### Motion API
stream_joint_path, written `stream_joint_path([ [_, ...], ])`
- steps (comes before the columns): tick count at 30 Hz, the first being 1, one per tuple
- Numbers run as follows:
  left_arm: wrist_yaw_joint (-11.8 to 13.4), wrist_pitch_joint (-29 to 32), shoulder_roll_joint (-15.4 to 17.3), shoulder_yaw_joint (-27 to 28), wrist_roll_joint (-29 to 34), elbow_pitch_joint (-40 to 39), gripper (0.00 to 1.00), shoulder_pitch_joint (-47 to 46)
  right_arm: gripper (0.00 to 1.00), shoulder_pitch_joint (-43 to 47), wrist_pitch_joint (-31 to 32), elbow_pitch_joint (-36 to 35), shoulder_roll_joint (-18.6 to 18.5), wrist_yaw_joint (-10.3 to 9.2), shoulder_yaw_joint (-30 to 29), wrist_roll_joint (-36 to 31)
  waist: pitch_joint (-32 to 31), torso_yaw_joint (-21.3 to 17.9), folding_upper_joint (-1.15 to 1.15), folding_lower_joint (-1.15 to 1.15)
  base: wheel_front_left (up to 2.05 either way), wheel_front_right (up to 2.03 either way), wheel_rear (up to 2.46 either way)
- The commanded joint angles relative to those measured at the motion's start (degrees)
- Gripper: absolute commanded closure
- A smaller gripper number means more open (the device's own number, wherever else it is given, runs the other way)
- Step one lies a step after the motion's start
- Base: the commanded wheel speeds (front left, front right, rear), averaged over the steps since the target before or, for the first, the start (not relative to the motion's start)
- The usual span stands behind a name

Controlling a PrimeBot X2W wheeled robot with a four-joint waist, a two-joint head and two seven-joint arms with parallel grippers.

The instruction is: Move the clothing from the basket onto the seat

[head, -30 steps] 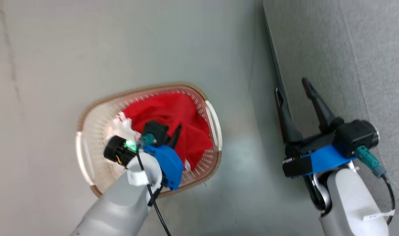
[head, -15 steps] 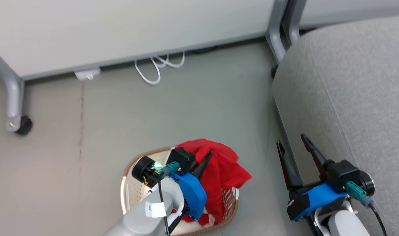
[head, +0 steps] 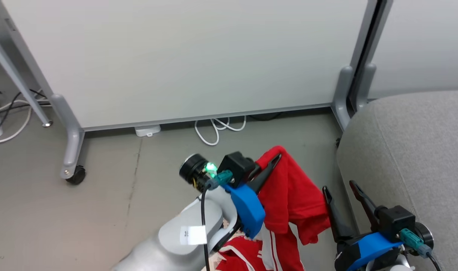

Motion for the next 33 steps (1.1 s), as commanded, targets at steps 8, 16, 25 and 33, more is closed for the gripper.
stream_joint_path([
  [8, 0.4, 1.1, 0.0, -1.7, -4.8, -2.9, 1.0, -7.1, 0.0, 1.5, 0.2, 0.0, -0.2, 0.03, 0.9, 1.1, -1.7, 2.2, 0.0, 0.02, 0.0, 0.0, 0.0],
  [16, 0.5, 2.2, 0.0, -3.9, -8.8, -3.2, 1.0, -11.5, 0.0, 1.4, 0.0, 0.4, -0.2, 0.03, 1.6, 1.7, -2.2, 2.4, 0.0, 0.02, 0.0, 0.0, 0.0],
  [25, 0.7, 1.5, 0.0, -5.8, -11.8, -1.8, 1.0, -11.7, 0.0, 1.3, 0.1, 0.7, -0.2, 0.03, 2.6, 1.9, -2.1, 2.1, 0.0, 0.02, 0.0, 0.0, 0.0],
  [33, 1.0, 0.8, 0.0, -6.9, -13.3, -1.1, 1.0, -12.3, 0.0, -0.9, 1.3, 1.2, -0.2, 0.03, 5.3, 2.5, -1.7, 1.6, 0.0, 0.02, 0.0, 0.0, 0.0],
])
